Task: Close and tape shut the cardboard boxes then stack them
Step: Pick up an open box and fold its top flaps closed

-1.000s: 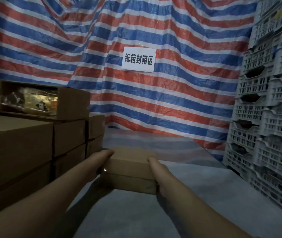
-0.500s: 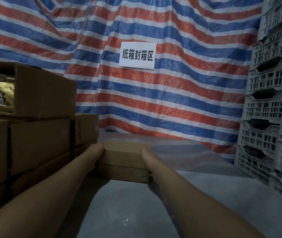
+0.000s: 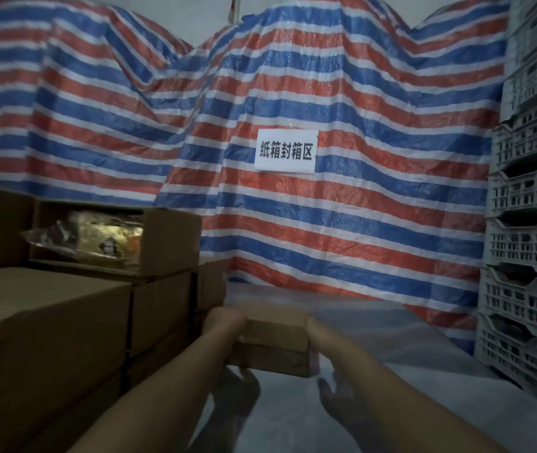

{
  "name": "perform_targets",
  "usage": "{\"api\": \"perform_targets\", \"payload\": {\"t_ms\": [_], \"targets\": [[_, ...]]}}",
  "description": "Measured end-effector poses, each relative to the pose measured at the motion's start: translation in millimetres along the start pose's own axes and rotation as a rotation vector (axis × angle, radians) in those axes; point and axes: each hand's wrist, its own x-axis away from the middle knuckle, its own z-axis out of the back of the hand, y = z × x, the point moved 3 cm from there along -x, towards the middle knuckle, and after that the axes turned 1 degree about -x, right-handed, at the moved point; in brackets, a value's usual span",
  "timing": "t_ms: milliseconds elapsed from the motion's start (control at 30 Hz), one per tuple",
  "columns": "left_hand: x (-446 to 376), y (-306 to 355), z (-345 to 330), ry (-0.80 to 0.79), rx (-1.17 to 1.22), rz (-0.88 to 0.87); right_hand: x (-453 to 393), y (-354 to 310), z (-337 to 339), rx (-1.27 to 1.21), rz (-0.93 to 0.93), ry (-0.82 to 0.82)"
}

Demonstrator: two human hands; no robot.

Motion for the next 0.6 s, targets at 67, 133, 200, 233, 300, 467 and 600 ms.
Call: {"api": "perform_targets", "payload": {"t_ms": [67,133,200,233,300,467,600], "targets": [[28.4,8.0,17.2,0.017,-0.016,-0.058,25.3,-16.7,7.0,0.052,0.035,-0.019],[59.5,21.6,38.6,0.054,-0.035,-0.180,57.9,-37.6,10.5,0.107,0.083,-0.029],[93.8,38.8,62.0,0.031,-0.032,-0.306,94.7,-64.6,11.0,0.155,0.178,-0.030],[109.4,47.9,74.0,0.042,-0.017,-0.361,110.2,-77.1,10.3,0.152,0.223,-0.035],[134.1,66.9,102.2,0.071,-0.046,-0.483,139.6,-103.4,6.3,0.139,0.288,-0.062],[176.9,88.7,196.1,0.258,-0.120,-0.632,201.6,-156.7,-21.9,0.167,0.402,-0.124],[190.9,74.5,269.2,0.427,-0.162,-0.641,232.3,-194.8,-57.7,0.143,0.533,-0.141]]}}
